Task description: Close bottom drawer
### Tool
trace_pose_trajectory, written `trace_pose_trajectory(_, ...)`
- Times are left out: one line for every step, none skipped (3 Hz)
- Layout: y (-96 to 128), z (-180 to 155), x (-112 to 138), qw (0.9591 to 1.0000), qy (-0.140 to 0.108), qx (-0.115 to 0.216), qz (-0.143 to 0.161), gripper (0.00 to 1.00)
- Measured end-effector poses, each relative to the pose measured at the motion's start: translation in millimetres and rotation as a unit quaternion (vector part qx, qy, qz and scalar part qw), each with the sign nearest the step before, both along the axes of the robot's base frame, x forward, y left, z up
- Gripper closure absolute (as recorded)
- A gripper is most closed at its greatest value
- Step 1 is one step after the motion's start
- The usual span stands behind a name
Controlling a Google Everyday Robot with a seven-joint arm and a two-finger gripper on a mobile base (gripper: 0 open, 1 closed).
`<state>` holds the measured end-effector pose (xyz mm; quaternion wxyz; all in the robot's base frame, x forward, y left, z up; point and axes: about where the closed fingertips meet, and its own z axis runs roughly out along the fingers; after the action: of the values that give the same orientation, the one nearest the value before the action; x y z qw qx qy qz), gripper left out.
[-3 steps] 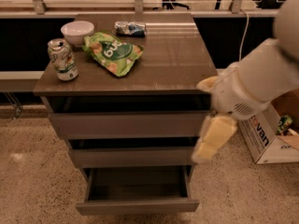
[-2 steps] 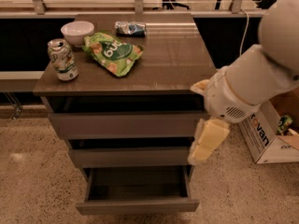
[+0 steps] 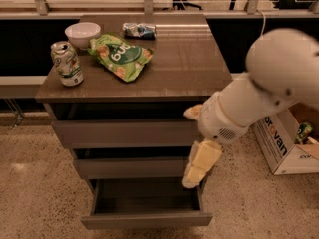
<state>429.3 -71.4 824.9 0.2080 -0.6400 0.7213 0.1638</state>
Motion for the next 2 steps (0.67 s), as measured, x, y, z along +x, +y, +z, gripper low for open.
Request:
trace_pose_trajectory(66.5,-127.1,-26.6,0.9848,0.135,0.109,0.009,0.00)
trace_pose_trajectory(117.0,-215.4,-49.4,0.9627,0.219,0.158,-0.007,0.00)
